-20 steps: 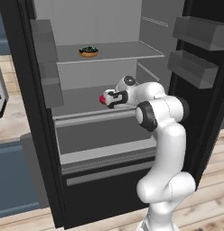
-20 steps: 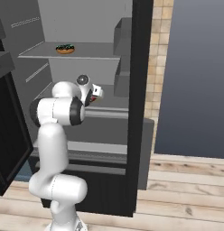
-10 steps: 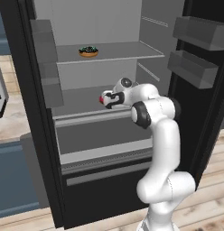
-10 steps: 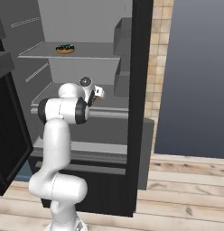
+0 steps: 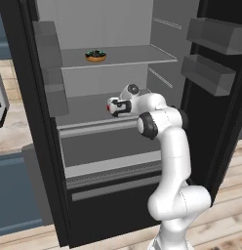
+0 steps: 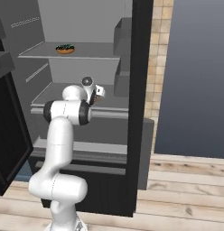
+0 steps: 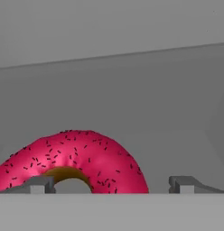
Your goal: Take the donuts from the fridge and place them on the empty tray on the dining counter.
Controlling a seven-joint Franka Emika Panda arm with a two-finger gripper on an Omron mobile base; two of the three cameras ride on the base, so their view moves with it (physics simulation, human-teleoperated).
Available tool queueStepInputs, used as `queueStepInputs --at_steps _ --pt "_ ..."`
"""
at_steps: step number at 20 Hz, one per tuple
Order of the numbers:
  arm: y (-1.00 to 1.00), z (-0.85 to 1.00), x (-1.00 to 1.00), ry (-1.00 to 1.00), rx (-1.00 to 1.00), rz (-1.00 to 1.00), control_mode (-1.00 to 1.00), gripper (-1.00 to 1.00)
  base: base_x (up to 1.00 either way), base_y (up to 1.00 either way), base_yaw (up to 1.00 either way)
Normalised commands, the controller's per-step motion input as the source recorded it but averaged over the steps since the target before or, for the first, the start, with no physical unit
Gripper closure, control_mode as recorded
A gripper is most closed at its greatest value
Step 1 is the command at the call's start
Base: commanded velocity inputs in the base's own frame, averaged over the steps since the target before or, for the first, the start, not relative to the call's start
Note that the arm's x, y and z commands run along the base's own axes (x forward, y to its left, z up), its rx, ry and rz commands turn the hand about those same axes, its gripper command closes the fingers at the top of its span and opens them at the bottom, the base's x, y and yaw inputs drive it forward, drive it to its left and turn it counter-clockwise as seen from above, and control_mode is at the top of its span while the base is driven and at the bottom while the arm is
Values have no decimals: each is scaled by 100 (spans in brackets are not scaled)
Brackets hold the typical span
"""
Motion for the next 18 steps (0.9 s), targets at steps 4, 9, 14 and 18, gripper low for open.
queueStepInputs --at_steps 4,9,14,18 --pt "12 -49 5 7 0 0 -100 100 0 0 0" --pt "0 -48 -4 15 0 0 -100 100 0 0 0" --pt "0 -45 -38 8 0 0 -100 100 0 0 0" --pt "0 -4 -75 -27 0 0 -100 100 0 0 0"
